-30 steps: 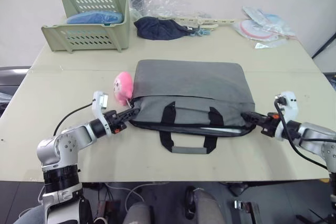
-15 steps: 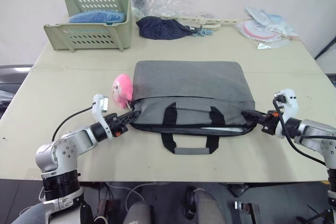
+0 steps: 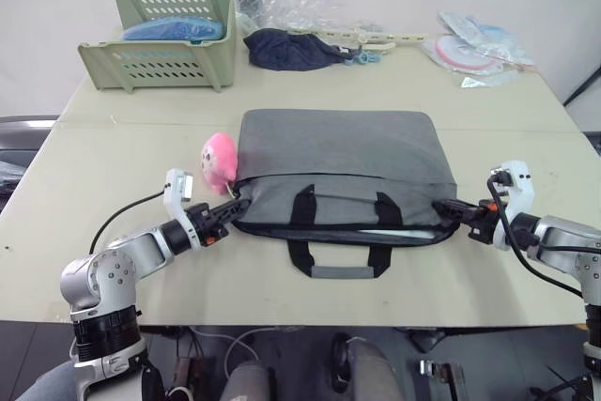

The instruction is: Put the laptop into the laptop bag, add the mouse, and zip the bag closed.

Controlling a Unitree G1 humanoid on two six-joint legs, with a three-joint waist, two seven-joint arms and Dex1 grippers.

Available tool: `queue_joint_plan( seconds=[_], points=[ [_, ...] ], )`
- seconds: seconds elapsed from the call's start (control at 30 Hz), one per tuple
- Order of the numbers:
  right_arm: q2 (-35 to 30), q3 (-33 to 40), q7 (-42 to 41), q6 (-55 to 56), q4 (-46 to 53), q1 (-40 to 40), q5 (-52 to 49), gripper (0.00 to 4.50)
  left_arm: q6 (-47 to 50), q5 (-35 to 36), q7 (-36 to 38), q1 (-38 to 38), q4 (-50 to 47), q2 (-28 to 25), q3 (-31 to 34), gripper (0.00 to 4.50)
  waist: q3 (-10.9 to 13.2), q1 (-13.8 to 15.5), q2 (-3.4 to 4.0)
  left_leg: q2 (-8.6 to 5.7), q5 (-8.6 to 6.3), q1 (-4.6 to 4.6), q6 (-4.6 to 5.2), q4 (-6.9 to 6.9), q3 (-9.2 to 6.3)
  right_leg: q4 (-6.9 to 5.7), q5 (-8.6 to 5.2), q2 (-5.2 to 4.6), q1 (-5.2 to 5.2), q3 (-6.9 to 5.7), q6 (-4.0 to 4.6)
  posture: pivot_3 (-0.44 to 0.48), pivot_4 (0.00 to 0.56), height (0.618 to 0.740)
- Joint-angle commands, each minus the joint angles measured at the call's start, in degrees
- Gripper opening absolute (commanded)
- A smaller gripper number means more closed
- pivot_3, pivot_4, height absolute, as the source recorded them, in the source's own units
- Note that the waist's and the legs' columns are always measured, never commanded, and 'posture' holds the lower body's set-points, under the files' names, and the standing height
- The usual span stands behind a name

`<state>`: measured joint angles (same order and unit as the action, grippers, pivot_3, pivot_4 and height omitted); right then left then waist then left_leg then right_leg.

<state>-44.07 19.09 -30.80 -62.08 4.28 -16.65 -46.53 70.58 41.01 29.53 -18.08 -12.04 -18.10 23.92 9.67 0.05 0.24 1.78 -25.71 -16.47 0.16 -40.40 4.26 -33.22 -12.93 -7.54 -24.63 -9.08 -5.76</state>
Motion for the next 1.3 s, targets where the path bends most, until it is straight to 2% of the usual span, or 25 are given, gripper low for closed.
queue_joint_plan(
  seconds=[0.03, 0.43, 0.5, 0.57, 0.6, 0.63, 0.67, 0.77, 1.3],
  points=[
    [1.18, -0.32, -2.27, -0.33, 4.48, -0.49, -2.4, 0.0, 2.48, 4.98, 1.64, 0.24, -3.1, 1.61, -4.08, 0.03, 0.0, 0.01, 0.0, 0.0, 0.0, 0.0, 0.0, 0.0, -0.01, 0.0, 0.0, 0.0, 0.0, -0.01, 0.0, 0.0, 0.15, 0.74],
    [1.59, 0.71, -2.22, -1.18, 6.35, 1.83, -2.13, 0.0, 1.12, 4.58, 2.1, -0.18, -1.58, 1.05, -4.45, 0.03, 0.01, 0.08, 0.02, 0.0, 0.0, -0.03, 0.0, 0.06, -0.02, 0.11, 0.0, 0.02, 0.01, -0.03, 0.0, 0.0, 0.15, 0.74],
    [1.56, 0.66, -2.29, -0.98, 6.31, 2.08, -1.85, 0.91, 0.76, 4.51, 2.06, -0.35, -1.29, 1.19, -4.25, 0.83, 0.01, 0.1, 0.02, 0.0, 0.0, -0.03, 0.0, 0.08, -0.02, 0.12, 0.0, 0.03, 0.01, -0.04, 0.0, 0.0, 0.15, 0.74],
    [1.54, 0.61, -2.42, -0.81, 6.26, 2.21, -1.65, 1.6, 1.17, 4.79, 2.31, -0.41, -0.94, 0.9, -4.4, 1.49, 0.0, 0.15, 0.04, -0.01, 0.0, -0.02, 0.0, 0.08, -0.03, 0.13, 0.0, 0.03, 0.03, -0.03, 0.0, 0.0, 0.15, 0.74],
    [1.55, 0.57, -2.41, -0.55, 6.24, 2.29, -1.34, 2.15, 0.9, 4.46, 2.28, -0.32, -0.84, 0.55, -4.9, 2.06, 0.0, 0.22, 0.04, -0.01, 0.0, -0.02, 0.0, 0.08, -0.03, 0.13, 0.01, 0.02, 0.04, -0.02, -0.02, 0.0, 0.15, 0.74],
    [1.61, 0.63, -2.32, -0.28, 6.12, 2.3, -1.02, 2.38, 0.62, 4.05, 2.2, -0.18, -0.79, 0.22, -5.49, 2.26, -0.01, 0.38, 0.06, -0.02, 0.0, -0.02, 0.0, 0.07, -0.03, 0.14, 0.02, 0.02, 0.05, -0.01, -0.04, 0.0, 0.15, 0.74],
    [1.71, 0.8, -2.1, -0.1, 5.91, 2.21, -0.78, 2.93, 0.37, 3.86, 2.28, 0.0, -0.79, -0.08, -5.98, 2.8, -0.05, 0.64, 0.12, -0.03, 0.0, -0.01, 0.0, 0.07, -0.03, 0.14, 0.03, 0.01, 0.06, 0.0, -0.05, 0.0, 0.15, 0.74],
    [1.45, 1.46, -1.98, -0.15, 5.9, 2.11, -0.73, 2.98, -0.42, 3.78, 2.39, 0.3, -0.53, -0.82, -6.3, 4.08, -0.16, 1.0, 0.31, -0.05, 0.0, 0.06, 0.0, 0.07, -0.02, 0.16, 0.03, 0.01, 0.12, 0.02, -0.06, 0.0, 0.15, 0.74],
    [-7.1, 8.1, -5.37, -1.37, 8.26, 5.12, -1.35, 2.98, -0.22, 6.12, 4.44, 2.01, -0.17, -9.69, -3.8, 4.08, -0.17, 1.14, 0.53, -0.05, 0.0, 0.05, 0.0, 0.28, 0.0, 0.33, 0.04, 0.07, 0.07, 0.01, -0.07, 0.0, 0.15, 0.74]
  ],
)
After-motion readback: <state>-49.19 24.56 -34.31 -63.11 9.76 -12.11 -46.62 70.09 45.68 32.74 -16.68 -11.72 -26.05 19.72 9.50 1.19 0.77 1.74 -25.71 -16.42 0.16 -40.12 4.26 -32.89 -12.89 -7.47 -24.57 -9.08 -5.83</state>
